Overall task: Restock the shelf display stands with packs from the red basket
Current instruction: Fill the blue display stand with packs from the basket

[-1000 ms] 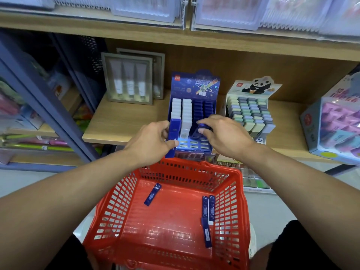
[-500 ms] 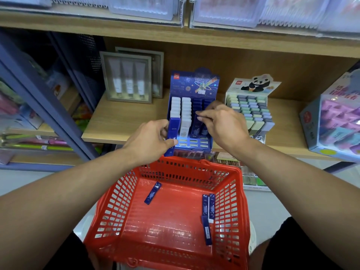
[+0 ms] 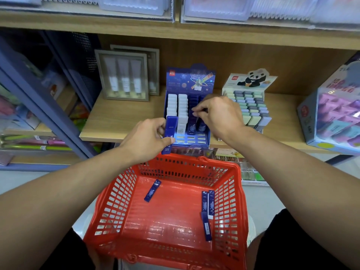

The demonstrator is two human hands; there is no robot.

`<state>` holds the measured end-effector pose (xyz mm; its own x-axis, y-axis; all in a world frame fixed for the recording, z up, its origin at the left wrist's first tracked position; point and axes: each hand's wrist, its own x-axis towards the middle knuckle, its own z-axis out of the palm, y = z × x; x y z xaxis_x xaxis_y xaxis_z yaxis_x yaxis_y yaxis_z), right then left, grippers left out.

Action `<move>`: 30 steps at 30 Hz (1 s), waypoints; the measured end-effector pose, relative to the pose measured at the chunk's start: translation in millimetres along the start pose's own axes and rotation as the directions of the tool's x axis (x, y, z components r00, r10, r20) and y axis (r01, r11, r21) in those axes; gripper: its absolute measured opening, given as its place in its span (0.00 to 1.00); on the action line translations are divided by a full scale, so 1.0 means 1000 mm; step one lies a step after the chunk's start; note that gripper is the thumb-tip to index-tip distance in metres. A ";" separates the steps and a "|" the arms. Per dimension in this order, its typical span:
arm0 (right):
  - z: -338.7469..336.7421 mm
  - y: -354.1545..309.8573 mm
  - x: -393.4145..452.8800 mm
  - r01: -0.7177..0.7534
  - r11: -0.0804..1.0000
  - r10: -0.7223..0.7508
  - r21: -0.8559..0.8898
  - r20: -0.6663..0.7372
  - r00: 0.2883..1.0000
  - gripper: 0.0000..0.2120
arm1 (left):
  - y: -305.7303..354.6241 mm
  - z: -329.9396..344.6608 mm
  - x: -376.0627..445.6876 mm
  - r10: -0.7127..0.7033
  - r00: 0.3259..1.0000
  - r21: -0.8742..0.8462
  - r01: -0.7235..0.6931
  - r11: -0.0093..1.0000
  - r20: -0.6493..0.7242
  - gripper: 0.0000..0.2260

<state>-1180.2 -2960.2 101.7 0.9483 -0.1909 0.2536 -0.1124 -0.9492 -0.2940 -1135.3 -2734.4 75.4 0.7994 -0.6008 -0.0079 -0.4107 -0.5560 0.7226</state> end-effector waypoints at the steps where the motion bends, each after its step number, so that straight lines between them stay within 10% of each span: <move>1: -0.001 0.000 0.001 -0.014 1.000 0.014 0.012 0.008 1.000 0.06 | 0.000 0.000 0.000 -0.004 1.000 0.000 0.004 1.000 0.004 0.07; 30: -0.001 -0.003 -0.007 -0.037 0.999 0.036 0.005 0.095 0.995 0.08 | 0.005 0.005 -0.005 0.005 0.999 0.059 -0.007 0.998 0.035 0.08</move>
<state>-1187.0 -2956.3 101.1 0.9674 -0.2008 0.1543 -0.1460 -0.9401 -0.3080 -1143.4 -2737.3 75.7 0.7815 -0.6233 -0.0284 -0.4414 -0.5844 0.6809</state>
